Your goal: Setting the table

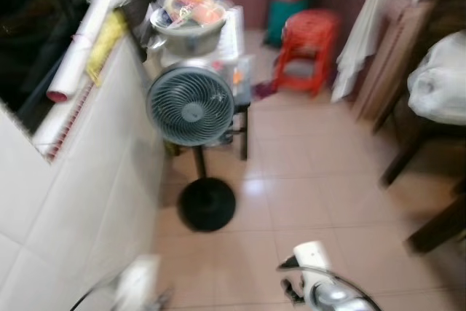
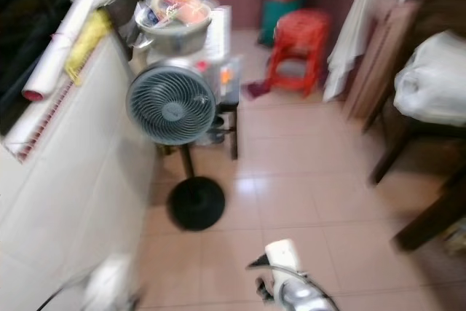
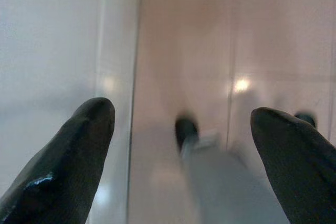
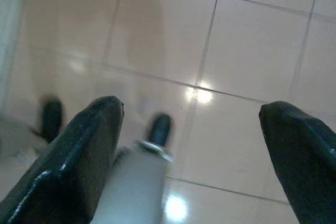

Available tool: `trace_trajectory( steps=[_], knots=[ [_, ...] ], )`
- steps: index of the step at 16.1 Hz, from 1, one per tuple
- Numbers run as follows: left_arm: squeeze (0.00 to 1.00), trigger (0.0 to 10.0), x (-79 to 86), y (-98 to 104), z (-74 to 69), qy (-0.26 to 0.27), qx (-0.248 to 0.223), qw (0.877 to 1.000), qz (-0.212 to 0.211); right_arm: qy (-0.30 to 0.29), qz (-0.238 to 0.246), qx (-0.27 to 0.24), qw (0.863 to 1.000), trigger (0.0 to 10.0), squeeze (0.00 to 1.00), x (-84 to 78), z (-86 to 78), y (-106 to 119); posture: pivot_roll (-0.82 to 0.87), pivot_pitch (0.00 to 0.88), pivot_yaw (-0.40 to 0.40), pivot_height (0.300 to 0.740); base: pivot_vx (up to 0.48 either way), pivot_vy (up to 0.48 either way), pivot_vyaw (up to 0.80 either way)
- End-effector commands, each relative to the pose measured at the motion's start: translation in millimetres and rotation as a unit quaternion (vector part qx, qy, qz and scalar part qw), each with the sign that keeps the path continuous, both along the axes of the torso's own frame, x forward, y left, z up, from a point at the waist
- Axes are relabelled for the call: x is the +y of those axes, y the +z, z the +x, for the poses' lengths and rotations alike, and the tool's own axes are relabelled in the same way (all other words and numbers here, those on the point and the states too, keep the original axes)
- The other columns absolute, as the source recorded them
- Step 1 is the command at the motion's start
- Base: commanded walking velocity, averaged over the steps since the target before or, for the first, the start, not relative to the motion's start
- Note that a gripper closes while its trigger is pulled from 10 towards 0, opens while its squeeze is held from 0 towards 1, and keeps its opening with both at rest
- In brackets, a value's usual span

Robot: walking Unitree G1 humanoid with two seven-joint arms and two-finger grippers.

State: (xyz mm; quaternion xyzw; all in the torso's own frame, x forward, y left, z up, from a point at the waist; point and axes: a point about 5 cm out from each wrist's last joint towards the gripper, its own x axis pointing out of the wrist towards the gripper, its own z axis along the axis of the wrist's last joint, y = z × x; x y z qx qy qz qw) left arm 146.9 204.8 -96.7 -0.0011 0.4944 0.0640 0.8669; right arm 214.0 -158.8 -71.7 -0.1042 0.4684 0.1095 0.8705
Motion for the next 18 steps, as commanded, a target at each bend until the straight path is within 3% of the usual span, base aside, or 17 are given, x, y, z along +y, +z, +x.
trace_trajectory(
  steps=[1, 7, 9, 10, 11, 14, 16, 18],
  knots=[
    [0.00, 10.0, -4.7, -6, -12.7, 0.009, 0.026, 1.000, -0.015, 0.021, -0.007, 0.003, 1.000, 10.0, 0.00, 1.2, 1.1, 1, 0.05, 0.000, -0.002, 0.740, 0.000, 0.000, 0.00],
    [0.00, 10.0, -1.1, -6, -14.5, 0.004, 0.028, 0.999, -0.015, 0.030, -0.006, 0.000, 1.000, 10.0, 0.00, 3.3, 2.4, 1, 0.04, 0.000, 0.004, 0.740, 0.000, 0.000, 0.00],
    [0.00, 10.0, -0.5, -2, -5.5, -0.003, 0.013, 1.000, -0.013, 0.017, -0.002, -0.006, 1.000, 10.0, 0.00, 3.4, 4.3, 2, 0.03, 0.000, 0.012, 0.740, 0.000, 0.000, 0.00],
    [0.00, 10.0, 4.1, 8, 17.5, -0.007, -0.024, 1.000, -0.006, -0.025, 0.024, -0.032, 0.999, 10.0, 0.00, 3.7, 17.5, 11, 0.03, 0.000, 0.017, 0.740, 0.000, 0.000, 0.00],
    [0.00, 10.0, 5.1, 10, 21.3, -0.005, -0.031, 0.999, -0.006, -0.033, 0.030, -0.038, 0.998, 10.0, 0.00, 4.2, 20.6, 13, 0.03, 0.000, 0.021, 0.740, 0.000, 0.000, 0.00],
    [0.00, 10.0, 17.6, 48, 82.6, -0.044, -0.143, 0.989, 0.014, -0.052, 0.108, -0.117, 0.986, 10.0, 0.00, 25.3, 66.5, 48, 0.03, 0.000, 0.029, 0.740, 0.000, 0.000, 0.00],
    [0.00, 10.0, 19.5, 58, 96.1, -0.061, -0.168, 0.984, 0.026, -0.063, 0.132, -0.138, 0.980, 10.0, 0.00, 30.8, 80.4, 61, 0.03, 0.000, 0.029, 0.740, 0.000, 0.000, 0.00],
    [0.00, 10.0, 4.9, 74, 116.9, -0.076, -0.226, 0.971, 0.005, -0.074, 0.183, -0.171, 0.965, 10.0, 0.00, 33.8, 97.5, 79, 0.04, 0.000, 0.025, 0.740, 0.000, 0.000, 0.00]
  ],
)
